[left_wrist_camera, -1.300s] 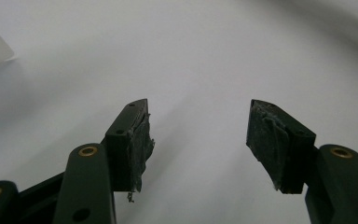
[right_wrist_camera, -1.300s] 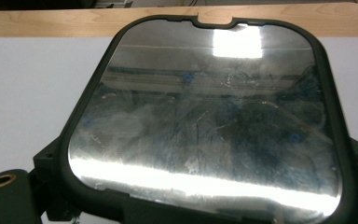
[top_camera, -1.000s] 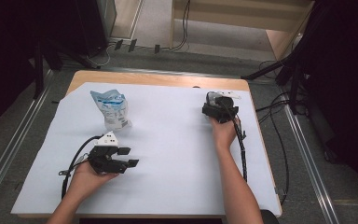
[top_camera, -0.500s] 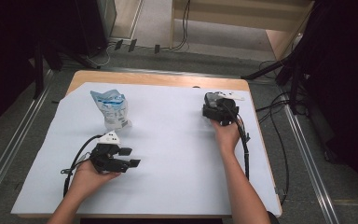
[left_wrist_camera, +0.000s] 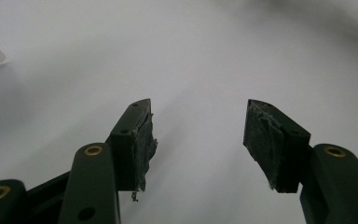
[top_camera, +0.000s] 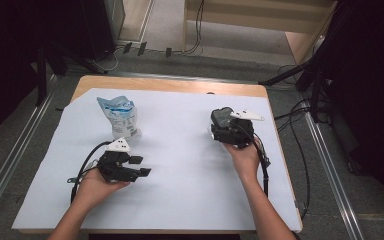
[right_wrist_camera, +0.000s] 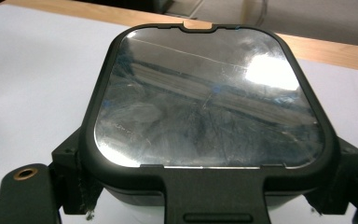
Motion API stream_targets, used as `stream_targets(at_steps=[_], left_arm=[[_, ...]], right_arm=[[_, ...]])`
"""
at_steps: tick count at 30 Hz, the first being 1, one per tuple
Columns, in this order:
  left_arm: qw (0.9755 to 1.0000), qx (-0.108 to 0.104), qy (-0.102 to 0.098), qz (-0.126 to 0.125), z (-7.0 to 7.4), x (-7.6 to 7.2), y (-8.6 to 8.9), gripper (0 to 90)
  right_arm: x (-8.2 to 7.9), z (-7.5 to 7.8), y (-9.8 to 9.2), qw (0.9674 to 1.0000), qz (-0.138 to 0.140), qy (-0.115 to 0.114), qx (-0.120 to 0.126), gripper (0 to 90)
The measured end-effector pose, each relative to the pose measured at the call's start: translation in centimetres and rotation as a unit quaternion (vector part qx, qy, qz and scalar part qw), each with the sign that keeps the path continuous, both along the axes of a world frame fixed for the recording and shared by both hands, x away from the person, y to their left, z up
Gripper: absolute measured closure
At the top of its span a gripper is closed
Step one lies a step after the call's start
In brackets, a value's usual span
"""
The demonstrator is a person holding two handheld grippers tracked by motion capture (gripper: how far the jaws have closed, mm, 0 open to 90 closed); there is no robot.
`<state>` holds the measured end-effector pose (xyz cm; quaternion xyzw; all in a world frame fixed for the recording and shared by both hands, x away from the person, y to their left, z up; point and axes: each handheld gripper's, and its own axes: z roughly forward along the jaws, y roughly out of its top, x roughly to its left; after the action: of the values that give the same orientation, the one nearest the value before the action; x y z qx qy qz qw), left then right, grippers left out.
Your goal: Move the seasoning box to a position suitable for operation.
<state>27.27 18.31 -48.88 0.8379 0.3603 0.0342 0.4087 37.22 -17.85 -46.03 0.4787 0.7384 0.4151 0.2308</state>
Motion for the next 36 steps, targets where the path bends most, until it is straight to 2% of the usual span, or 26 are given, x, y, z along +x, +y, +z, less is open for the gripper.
stream_targets(at_steps=[5,10,11,18,19,20,21,22,24,26,29,31,32,36], left_arm=[[1.0,0.008,-0.003,-0.004,0.1,0.3,-0.2,43.1],[0.9999,0.006,-0.004,-0.007,0.2,0.4,-0.2,43.2],[0.9999,0.004,-0.004,-0.009,0.1,0.6,-0.2,43.2],[1.0,0.005,-0.004,-0.006,0.2,0.8,-0.3,43.3],[1.0,0.006,-0.003,-0.006,0.2,0.8,-0.3,43.3],[1.0,0.007,-0.003,-0.006,0.2,0.7,-0.3,43.0],[1.0,0.005,-0.002,-0.006,0.2,0.7,-0.2,43.0],[1.0,0.001,-0.003,0.001,0.2,0.6,-0.1,42.2],[1.0,-0.003,-0.002,0.0,0.2,0.6,0.0,42.0],[1.0,-0.008,-0.003,0.003,0.2,0.4,0.2,42.0],[1.0,-0.006,0.0,0.004,0.2,0.3,0.4,42.1],[1.0,-0.005,0.001,0.004,0.2,0.2,0.5,42.0],[0.9999,-0.005,0.002,0.011,0.1,0.1,0.6,41.8],[0.9997,-0.014,0.005,0.02,0.2,-0.2,1.2,40.2]], right_arm=[[-1.7,0.0,0.8,0.9996,0.028,0.003,0.007,16.2],[-2.6,-0.3,1.7,0.9986,0.053,0.004,-0.002,16.2],[-2.9,-0.6,2.3,0.9975,0.071,0.004,-0.003,16.2],[-3.4,-1.0,3.3,0.9941,0.107,0.012,0.007,16.2],[-3.4,-1.1,3.5,0.9933,0.114,0.012,0.007,16.2],[-3.4,-1.3,3.9,0.9911,0.132,0.015,0.01,16.2],[-3.4,-1.3,3.9,0.9911,0.132,0.015,0.01,16.2],[-3.3,-1.5,4.4,0.9892,0.145,0.019,0.013,16.2],[-3.3,-1.6,4.5,0.9888,0.148,0.019,0.013,16.2],[-3.1,-1.8,5.4,0.9864,0.163,0.02,0.01,16.2],[-2.9,-2.1,6.2,0.9838,0.177,0.023,0.01,16.2],[-2.9,-2.1,6.4,0.9834,0.18,0.024,0.008,16.2],[-2.8,-2.3,7.0,0.9813,0.191,0.026,0.008,16.2],[-2.6,-2.6,7.7,0.9789,0.201,0.034,0.009,16.2]])
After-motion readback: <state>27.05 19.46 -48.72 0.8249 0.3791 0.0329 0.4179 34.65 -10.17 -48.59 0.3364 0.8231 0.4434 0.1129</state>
